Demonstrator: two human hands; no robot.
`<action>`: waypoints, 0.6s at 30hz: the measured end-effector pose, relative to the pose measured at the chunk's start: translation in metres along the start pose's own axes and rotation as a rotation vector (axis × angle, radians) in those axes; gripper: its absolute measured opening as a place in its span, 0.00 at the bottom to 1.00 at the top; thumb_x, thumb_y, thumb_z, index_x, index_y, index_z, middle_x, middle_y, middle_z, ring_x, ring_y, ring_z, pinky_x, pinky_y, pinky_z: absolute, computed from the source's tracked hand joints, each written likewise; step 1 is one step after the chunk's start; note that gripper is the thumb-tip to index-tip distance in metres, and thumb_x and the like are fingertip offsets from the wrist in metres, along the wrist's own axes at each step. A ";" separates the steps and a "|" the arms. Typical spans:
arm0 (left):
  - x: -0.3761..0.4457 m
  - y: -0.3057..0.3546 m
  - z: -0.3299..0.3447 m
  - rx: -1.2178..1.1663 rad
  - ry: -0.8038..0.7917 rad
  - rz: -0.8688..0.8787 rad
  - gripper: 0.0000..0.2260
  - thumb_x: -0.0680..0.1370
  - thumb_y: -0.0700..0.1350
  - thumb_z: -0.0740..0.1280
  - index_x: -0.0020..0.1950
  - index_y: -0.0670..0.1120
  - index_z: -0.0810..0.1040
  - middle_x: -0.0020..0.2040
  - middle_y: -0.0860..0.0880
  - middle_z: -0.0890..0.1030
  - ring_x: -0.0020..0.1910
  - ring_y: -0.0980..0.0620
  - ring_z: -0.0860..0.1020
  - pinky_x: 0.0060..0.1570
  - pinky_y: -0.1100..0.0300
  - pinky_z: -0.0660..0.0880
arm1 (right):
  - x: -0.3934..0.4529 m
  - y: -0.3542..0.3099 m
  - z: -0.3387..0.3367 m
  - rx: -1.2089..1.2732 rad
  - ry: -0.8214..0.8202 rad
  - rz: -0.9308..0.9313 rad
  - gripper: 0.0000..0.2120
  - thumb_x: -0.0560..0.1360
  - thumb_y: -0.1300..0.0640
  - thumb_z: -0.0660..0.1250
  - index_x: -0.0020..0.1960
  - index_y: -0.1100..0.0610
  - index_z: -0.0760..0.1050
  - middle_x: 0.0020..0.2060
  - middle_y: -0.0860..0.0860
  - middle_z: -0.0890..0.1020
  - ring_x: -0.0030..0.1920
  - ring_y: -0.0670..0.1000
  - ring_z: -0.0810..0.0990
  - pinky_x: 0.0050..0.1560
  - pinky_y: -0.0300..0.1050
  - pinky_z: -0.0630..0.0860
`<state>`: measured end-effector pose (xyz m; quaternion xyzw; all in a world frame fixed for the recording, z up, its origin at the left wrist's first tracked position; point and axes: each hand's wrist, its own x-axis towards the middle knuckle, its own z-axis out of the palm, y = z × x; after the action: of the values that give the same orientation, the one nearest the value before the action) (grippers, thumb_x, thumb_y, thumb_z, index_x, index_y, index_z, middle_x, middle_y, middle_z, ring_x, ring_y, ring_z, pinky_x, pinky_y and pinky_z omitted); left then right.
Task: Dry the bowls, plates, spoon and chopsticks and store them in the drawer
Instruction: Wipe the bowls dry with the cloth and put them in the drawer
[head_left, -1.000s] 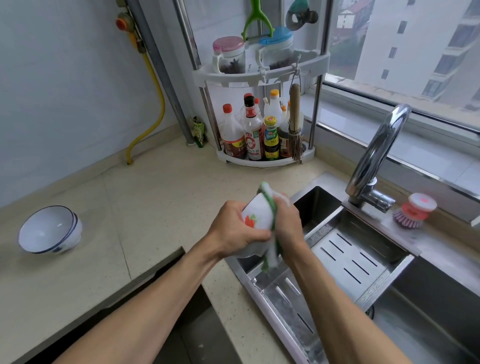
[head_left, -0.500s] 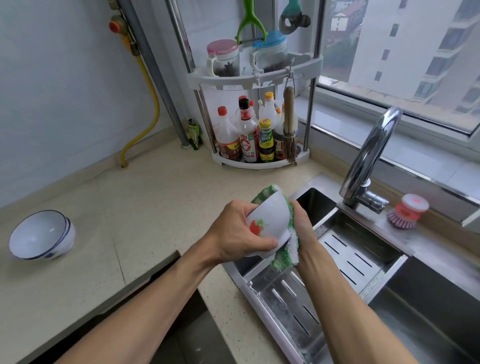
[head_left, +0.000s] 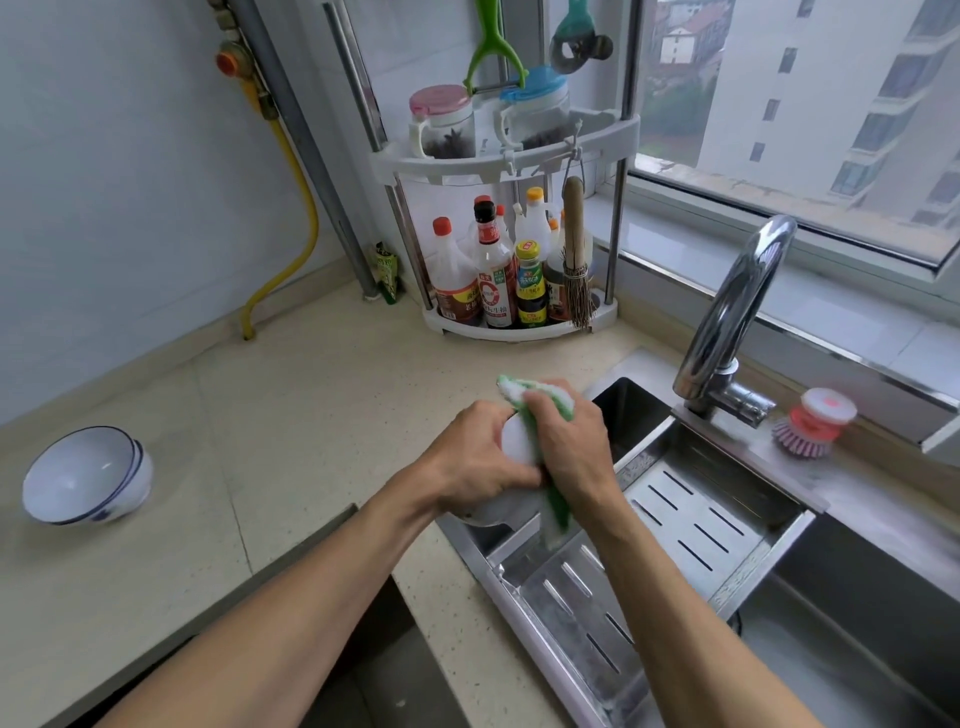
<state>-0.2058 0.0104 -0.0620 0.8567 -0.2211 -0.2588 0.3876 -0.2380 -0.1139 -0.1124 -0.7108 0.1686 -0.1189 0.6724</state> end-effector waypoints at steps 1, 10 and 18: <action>-0.002 0.001 0.000 0.008 0.000 0.006 0.12 0.69 0.38 0.78 0.50 0.40 0.81 0.46 0.43 0.84 0.42 0.45 0.85 0.43 0.47 0.83 | 0.005 -0.001 -0.002 0.039 0.001 0.083 0.10 0.77 0.47 0.63 0.47 0.51 0.80 0.41 0.55 0.83 0.40 0.54 0.81 0.41 0.50 0.77; -0.015 -0.003 0.000 -0.122 0.073 0.055 0.12 0.69 0.36 0.78 0.50 0.39 0.82 0.47 0.43 0.84 0.44 0.44 0.84 0.42 0.50 0.83 | -0.003 0.006 0.001 0.430 -0.085 0.369 0.17 0.77 0.45 0.65 0.52 0.59 0.78 0.44 0.60 0.82 0.41 0.58 0.82 0.40 0.51 0.80; -0.017 0.005 -0.007 -0.148 0.060 0.034 0.15 0.68 0.36 0.79 0.50 0.47 0.81 0.48 0.47 0.83 0.46 0.48 0.83 0.43 0.52 0.83 | -0.003 -0.003 -0.007 0.790 -0.214 0.558 0.19 0.77 0.45 0.64 0.46 0.62 0.77 0.38 0.61 0.81 0.35 0.59 0.82 0.34 0.47 0.80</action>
<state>-0.2153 0.0207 -0.0497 0.8292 -0.2039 -0.2419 0.4608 -0.2433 -0.1189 -0.1088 -0.3377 0.2246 0.0846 0.9101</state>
